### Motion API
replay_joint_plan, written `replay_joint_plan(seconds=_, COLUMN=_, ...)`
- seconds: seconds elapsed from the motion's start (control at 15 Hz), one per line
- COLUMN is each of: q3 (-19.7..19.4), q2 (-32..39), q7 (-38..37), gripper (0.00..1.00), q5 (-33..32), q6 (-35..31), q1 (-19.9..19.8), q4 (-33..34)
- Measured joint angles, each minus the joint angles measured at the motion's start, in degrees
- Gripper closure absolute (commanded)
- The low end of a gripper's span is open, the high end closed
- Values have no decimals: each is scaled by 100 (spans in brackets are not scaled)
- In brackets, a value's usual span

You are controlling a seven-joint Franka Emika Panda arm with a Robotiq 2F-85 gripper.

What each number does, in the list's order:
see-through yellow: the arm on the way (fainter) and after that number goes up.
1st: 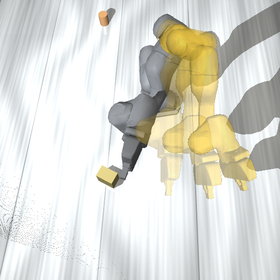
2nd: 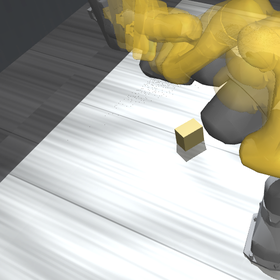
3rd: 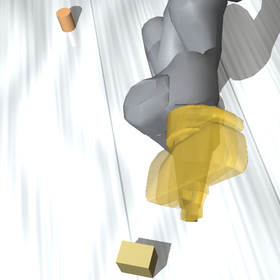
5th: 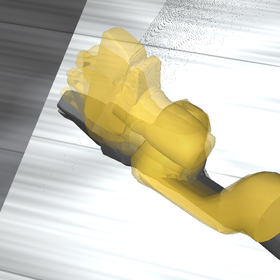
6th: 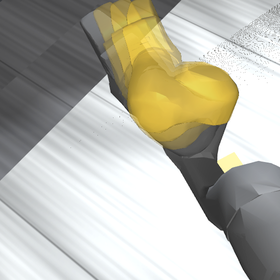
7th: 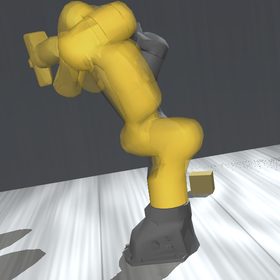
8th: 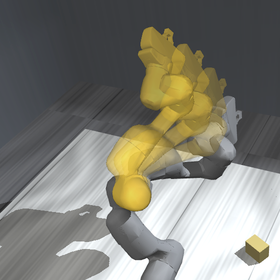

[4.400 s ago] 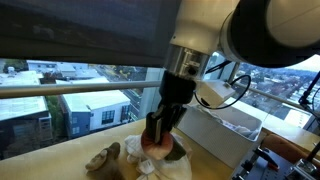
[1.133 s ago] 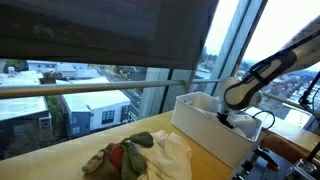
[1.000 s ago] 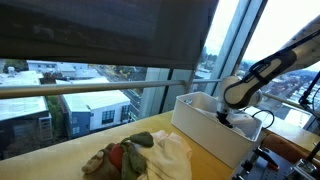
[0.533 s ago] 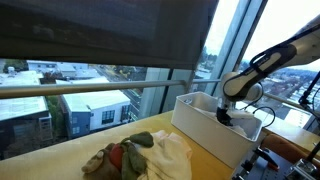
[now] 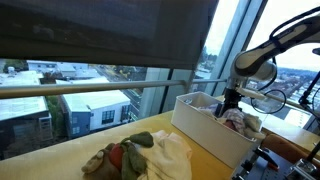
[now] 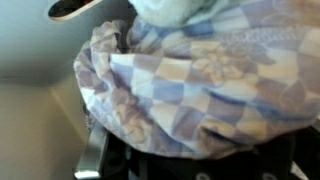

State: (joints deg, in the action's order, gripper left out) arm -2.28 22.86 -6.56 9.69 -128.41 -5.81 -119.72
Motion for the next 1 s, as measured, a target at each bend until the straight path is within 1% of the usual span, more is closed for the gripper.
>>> replay_joint_plan(seconds=0.33, q3=-15, q2=-1245, q7=-11, gripper=94, q5=0, q6=650, q1=39, q4=-59)
replay_joint_plan(seconds=0.6, q3=93, q2=-2165, q7=-177, gripper=94, q5=-6, q6=1039, q1=307, q4=50)
replay_joint_plan(seconds=0.8, q3=351, q2=-2650, q7=-478, gripper=94, q5=-14, q6=1237, q1=628, q4=259)
replay_joint_plan(seconds=1.0, q3=785, q2=-2938, q7=-844, gripper=94, q5=-18, q6=1252, q1=1034, q4=388)
